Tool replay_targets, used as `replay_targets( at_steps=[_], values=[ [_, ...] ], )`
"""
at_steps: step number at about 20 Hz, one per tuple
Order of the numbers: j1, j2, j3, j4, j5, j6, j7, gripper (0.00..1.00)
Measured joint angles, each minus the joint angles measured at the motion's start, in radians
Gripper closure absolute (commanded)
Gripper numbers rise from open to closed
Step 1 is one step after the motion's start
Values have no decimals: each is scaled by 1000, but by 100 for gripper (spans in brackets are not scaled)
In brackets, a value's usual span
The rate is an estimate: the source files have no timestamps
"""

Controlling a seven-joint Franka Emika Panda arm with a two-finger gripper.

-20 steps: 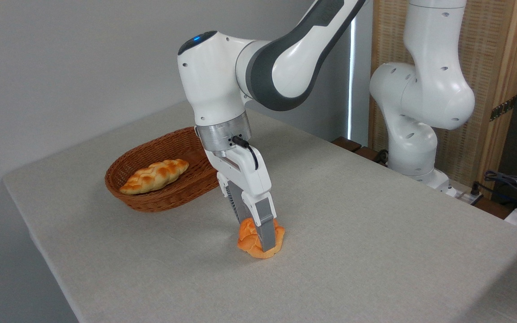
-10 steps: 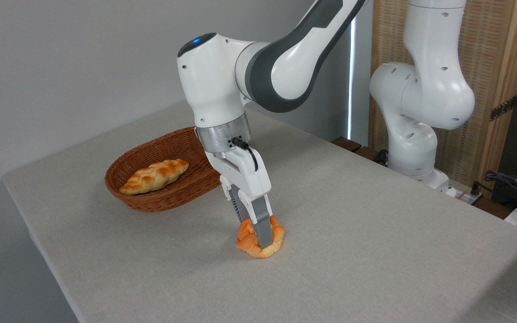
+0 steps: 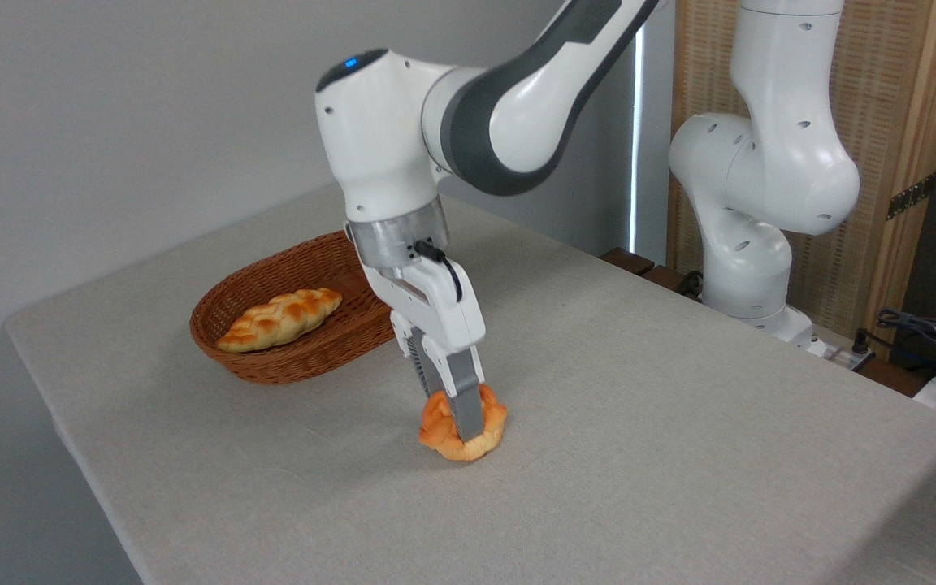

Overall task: Put bread into the basket
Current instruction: 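Lift the orange bun and carry it over the woven basket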

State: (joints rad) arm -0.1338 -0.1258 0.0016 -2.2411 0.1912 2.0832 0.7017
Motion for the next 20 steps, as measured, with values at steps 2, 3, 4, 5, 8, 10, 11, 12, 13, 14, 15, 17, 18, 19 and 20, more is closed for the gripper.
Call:
replay_targets(
  at_steps=[2, 3, 4, 5, 8, 10, 11, 12, 13, 14, 15, 17, 18, 19, 20],
  values=[
    [0, -3, -1, 57, -27, -44, 0, 51],
    [-1, -4, -3, 87, -41, -69, 0, 51],
    [-2, -4, -6, 119, -52, -98, 0, 51],
    [-4, -5, -10, 149, -65, -130, 0, 51],
    [-14, -6, -45, 242, -139, -229, 0, 48],
    [-29, -7, -77, 296, -210, -271, -12, 48],
    [-37, -6, -95, 312, -237, -279, -43, 46],
    [-46, -5, -113, 321, -250, -280, -83, 44],
    [-60, 0, -131, 328, -256, -280, -123, 44],
    [-76, 8, -149, 335, -260, -280, -160, 44],
    [-95, 20, -168, 343, -261, -280, -200, 44],
    [-123, 45, -216, 356, -261, -280, -266, 34],
    [-128, 55, -245, 360, -261, -280, -290, 32],
    [-131, 62, -274, 364, -261, -280, -306, 24],
    [-133, 68, -297, 365, -261, -280, -318, 18]
  ],
)
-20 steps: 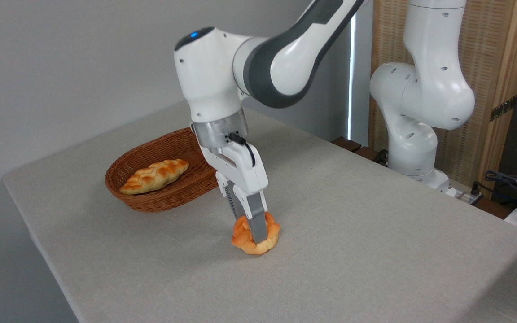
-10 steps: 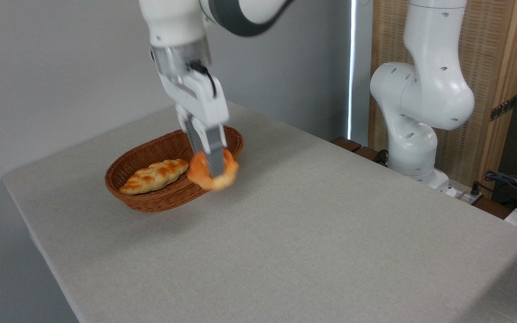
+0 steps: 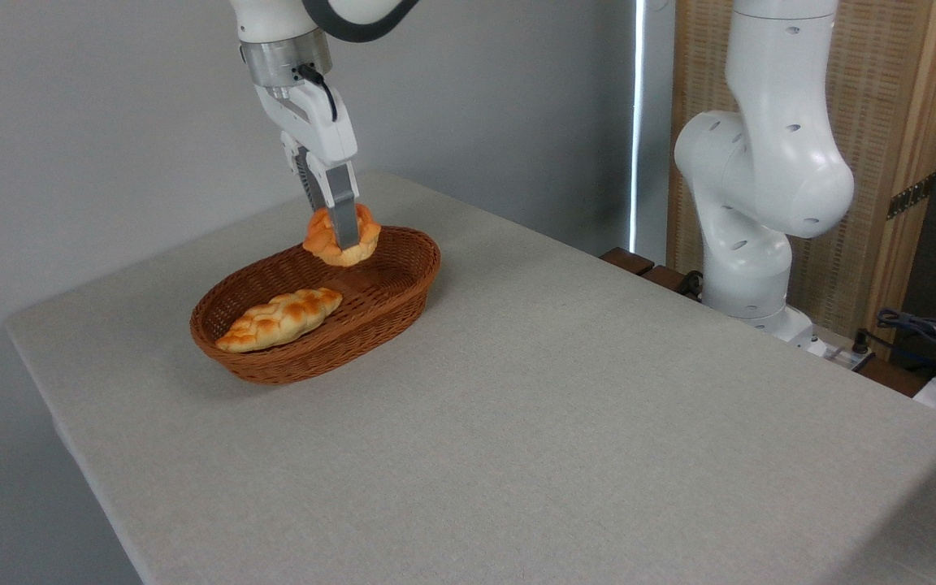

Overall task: Put bread into the basket
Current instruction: 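Lift the orange bun and carry it over the woven basket, then lower the bun into the basket beside the long roll and release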

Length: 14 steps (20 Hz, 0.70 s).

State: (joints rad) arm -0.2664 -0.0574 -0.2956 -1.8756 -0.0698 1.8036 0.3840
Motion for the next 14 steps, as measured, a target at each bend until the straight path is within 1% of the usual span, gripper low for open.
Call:
replay_targets(
  at_steps=[1, 2, 3, 6, 7, 9, 14],
  values=[
    [-1, 7, -18, 0, 2, 0, -4, 14],
    [-2, 17, -30, 0, 10, 0, -5, 6],
    [-2, 31, -39, 0, 25, 1, -5, 0],
    [-14, 84, -64, 0, 78, 6, -40, 0],
    [-21, 97, -67, 1, 89, 7, -53, 0],
    [-27, 108, -68, 4, 97, 8, -59, 0],
    [-26, 109, -65, 4, 101, 8, -59, 0]
  ],
)
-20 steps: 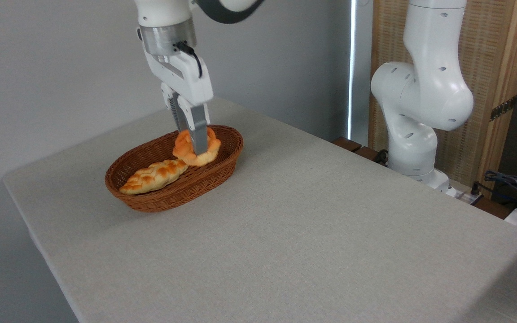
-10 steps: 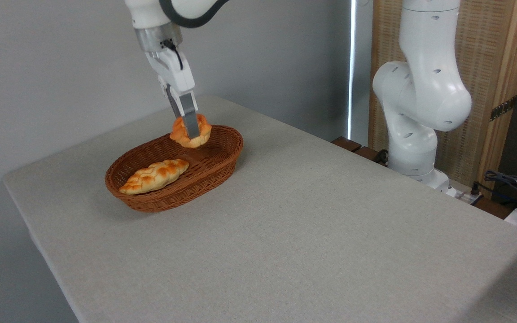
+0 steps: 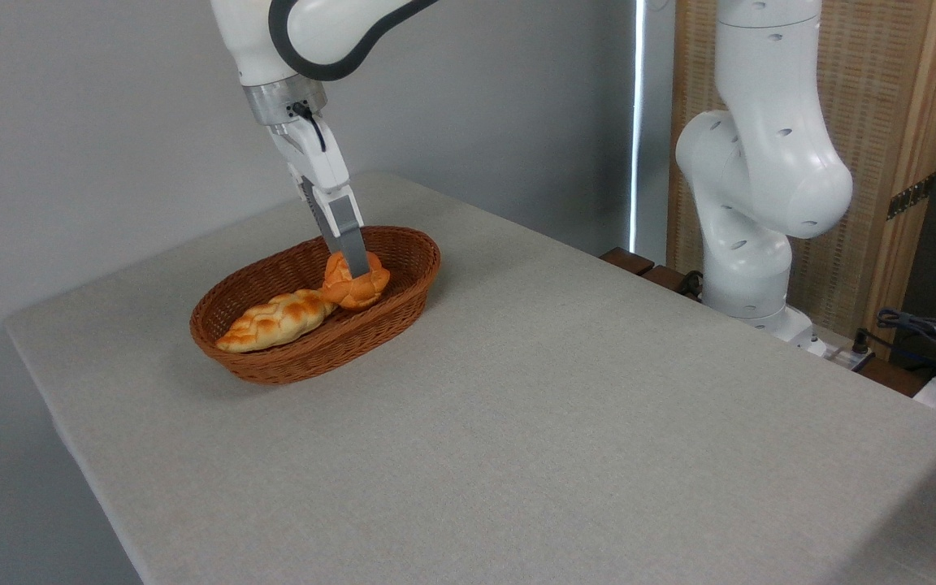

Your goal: Put bread into the basket

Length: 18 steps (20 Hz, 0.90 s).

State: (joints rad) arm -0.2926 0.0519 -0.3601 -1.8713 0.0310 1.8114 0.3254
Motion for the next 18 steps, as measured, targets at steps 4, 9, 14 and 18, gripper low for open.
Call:
replay_targets(
  at_steps=[4, 9, 14, 18],
  values=[
    [0, 0, 1, 5, 1, 0, 0, 0],
    [3, -21, 99, 70, -81, 0, -6, 0],
    [11, -65, 233, 132, -154, -3, 48, 0],
    [13, -116, 358, 133, -154, -60, 250, 0]
  ],
)
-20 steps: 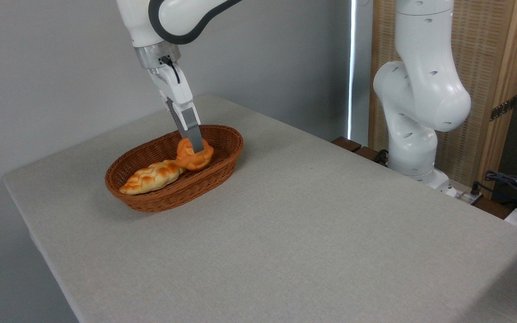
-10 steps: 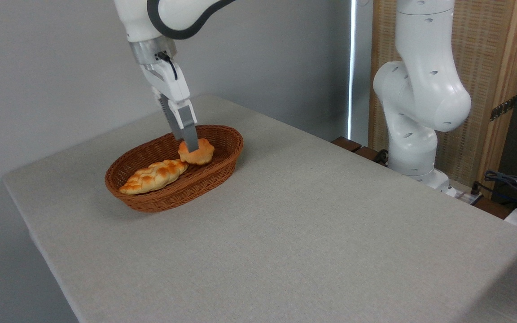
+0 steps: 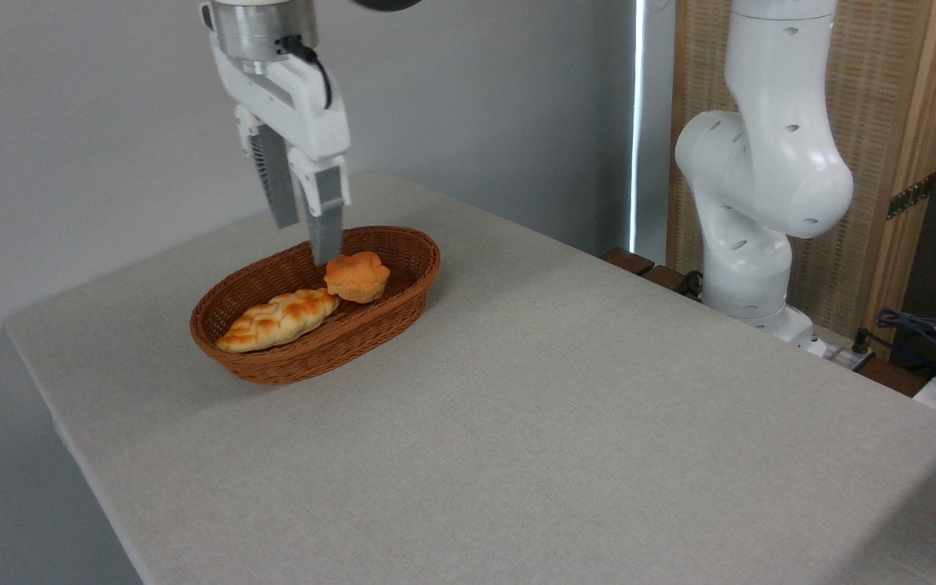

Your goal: Put bread into the basket

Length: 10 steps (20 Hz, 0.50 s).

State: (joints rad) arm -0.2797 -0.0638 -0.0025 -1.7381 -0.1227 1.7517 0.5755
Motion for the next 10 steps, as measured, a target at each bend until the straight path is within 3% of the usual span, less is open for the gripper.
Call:
replay_targets(
  at_steps=[3, 6, 10],
  values=[
    [21, -27, 87, 21, 0, -85, 139, 0],
    [103, -22, 95, 66, -1, -131, 204, 0],
    [118, 11, 94, 105, 18, -131, 206, 0]
  ],
)
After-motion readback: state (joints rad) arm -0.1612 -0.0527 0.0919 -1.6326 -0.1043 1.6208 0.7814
